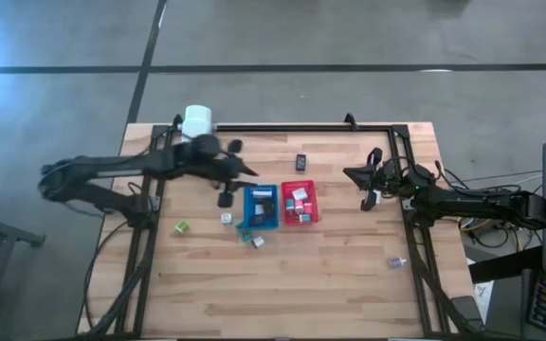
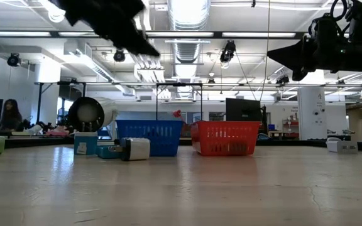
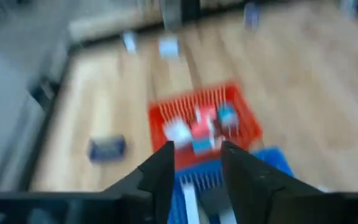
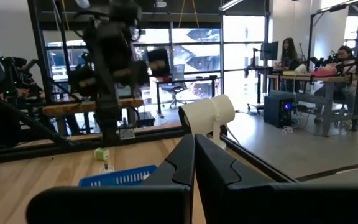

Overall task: Pick & Place Office items
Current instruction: Put the white adaptor into the red bin

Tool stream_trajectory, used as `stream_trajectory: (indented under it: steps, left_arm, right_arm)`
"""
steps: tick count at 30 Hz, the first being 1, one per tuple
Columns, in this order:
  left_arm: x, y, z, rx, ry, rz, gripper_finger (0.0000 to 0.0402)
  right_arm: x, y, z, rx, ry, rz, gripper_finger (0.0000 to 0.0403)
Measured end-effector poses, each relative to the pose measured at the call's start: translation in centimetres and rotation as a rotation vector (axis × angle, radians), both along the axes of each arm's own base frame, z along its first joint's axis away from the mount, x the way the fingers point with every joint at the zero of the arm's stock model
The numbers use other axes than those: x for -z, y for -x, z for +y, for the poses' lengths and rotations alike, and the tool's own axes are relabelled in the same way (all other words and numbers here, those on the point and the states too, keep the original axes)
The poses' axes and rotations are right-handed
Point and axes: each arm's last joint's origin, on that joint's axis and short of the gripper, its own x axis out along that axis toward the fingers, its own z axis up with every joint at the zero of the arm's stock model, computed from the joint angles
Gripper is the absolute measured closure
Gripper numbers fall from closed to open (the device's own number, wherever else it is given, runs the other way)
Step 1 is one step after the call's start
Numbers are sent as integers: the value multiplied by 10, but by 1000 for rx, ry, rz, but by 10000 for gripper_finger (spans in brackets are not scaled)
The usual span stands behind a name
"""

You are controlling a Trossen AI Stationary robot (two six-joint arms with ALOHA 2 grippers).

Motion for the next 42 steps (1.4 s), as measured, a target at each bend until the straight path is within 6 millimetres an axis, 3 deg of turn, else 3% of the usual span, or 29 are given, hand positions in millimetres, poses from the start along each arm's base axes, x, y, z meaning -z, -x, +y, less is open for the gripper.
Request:
stream_trajectory:
  steps: [4, 10, 16, 21, 25, 35, 42]
  left_arm:
    - [-7, 36, -10, -4, 0, -241, 315]
    - [6, 86, -16, -60, -18, -440, 392]
    - [35, 118, -20, -129, -84, -591, 391]
    - [61, 134, -16, -310, -97, -609, 398]
    - [76, 140, -18, -278, -68, -601, 397]
    - [66, 146, -25, -137, -6, -703, 395]
    - [64, 151, -24, -193, -39, -666, 395]
  right_arm:
    - [0, 0, 0, 0, 0, 1, 394]
    - [0, 0, 0, 0, 0, 1, 394]
    - [0, 0, 0, 2, 6, 2, 394]
    - [0, 0, 0, 7, 32, 10, 394]
    - [0, 0, 0, 8, 35, 11, 394]
    - [2, 0, 0, 5, 20, 27, 394]
    - [5, -1, 0, 8, 29, 61, 394]
